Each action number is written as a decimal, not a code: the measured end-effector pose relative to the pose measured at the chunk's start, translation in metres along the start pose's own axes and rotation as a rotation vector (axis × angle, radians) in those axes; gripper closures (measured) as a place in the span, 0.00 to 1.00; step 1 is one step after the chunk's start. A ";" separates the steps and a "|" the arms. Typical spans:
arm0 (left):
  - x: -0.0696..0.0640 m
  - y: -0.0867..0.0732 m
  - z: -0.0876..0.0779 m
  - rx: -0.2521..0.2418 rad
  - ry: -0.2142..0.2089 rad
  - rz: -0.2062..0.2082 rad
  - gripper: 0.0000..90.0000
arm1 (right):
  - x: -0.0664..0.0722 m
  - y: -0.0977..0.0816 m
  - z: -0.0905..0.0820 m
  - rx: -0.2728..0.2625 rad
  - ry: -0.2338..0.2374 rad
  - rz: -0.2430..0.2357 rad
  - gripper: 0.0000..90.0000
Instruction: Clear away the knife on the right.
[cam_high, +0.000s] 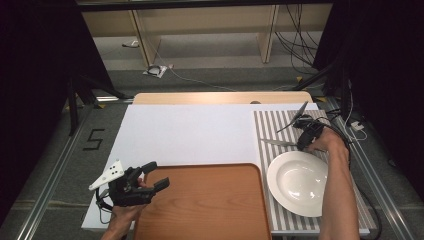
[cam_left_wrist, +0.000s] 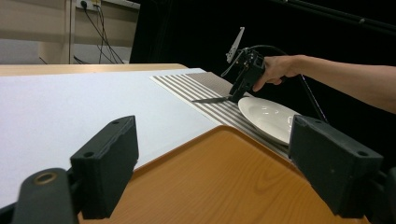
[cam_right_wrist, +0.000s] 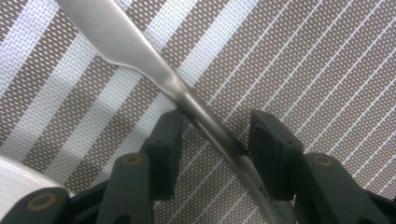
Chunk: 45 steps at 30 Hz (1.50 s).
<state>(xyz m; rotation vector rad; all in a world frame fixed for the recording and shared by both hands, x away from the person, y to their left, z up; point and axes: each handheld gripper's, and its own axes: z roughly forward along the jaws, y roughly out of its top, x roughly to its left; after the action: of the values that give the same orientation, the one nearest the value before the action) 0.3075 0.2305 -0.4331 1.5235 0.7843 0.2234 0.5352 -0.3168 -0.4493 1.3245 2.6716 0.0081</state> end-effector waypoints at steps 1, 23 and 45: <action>0.000 0.000 0.000 0.002 0.000 -0.002 0.18 | 0.000 0.000 0.000 0.002 -0.001 -0.001 0.62; 0.001 0.000 0.000 -0.002 -0.003 -0.007 0.18 | 0.016 0.004 -0.001 0.018 -0.013 -0.124 0.89; 0.000 0.000 0.001 -0.003 0.001 -0.005 0.18 | 0.028 0.003 -0.037 -0.198 -0.195 -0.180 0.90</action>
<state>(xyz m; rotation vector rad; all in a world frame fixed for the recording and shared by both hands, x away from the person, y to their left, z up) 0.3086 0.2296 -0.4330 1.5185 0.7881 0.2215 0.5153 -0.2901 -0.4164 0.9707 2.5388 0.1124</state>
